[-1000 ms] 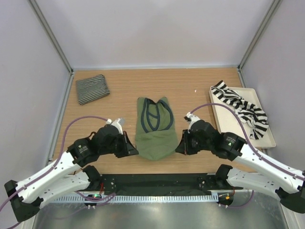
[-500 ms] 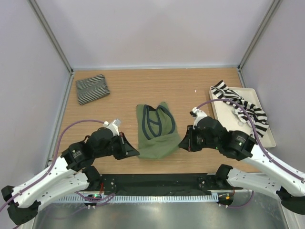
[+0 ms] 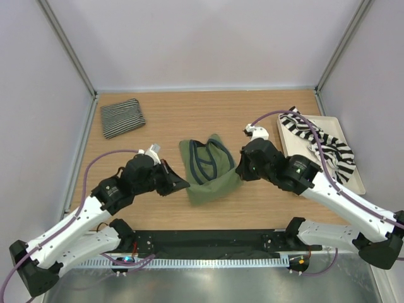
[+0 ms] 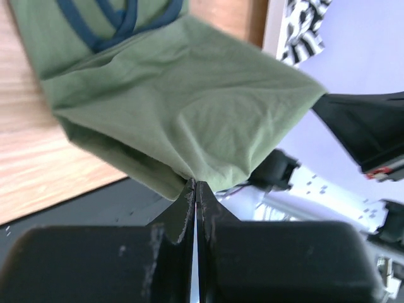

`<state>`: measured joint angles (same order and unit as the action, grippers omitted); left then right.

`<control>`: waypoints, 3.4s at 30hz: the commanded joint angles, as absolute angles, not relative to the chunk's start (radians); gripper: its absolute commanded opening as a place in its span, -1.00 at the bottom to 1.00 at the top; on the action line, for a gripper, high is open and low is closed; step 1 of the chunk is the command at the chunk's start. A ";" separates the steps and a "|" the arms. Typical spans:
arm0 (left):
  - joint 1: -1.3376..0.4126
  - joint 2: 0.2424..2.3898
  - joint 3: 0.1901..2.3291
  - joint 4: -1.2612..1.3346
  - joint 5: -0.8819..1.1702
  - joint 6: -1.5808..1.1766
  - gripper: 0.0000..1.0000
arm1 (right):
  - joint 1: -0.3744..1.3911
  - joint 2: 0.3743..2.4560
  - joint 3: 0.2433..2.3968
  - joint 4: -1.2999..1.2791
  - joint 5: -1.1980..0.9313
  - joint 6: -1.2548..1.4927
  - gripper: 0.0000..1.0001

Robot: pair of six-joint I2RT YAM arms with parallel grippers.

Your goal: Fold and stack the tank tops

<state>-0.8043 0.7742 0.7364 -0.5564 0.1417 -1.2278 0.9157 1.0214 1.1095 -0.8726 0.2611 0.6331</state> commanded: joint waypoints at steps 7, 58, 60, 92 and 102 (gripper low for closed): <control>-0.617 0.862 0.795 -0.382 0.297 -1.232 -1.00 | 0.726 1.120 1.209 -0.733 0.187 0.519 -0.98; -0.035 1.735 1.032 0.092 0.542 -1.117 0.28 | 0.407 2.035 1.790 -0.261 -0.150 0.425 0.23; -0.049 1.704 1.016 0.045 0.520 -1.086 0.29 | 0.381 2.004 1.705 -0.270 -0.155 0.413 0.25; -0.270 1.555 1.061 -0.239 0.333 -0.861 0.23 | 0.385 1.625 1.132 -0.369 -0.212 0.460 0.41; -0.446 1.634 1.137 -0.232 0.382 -0.922 -0.06 | 0.383 1.670 1.166 -0.261 -0.533 0.475 -0.25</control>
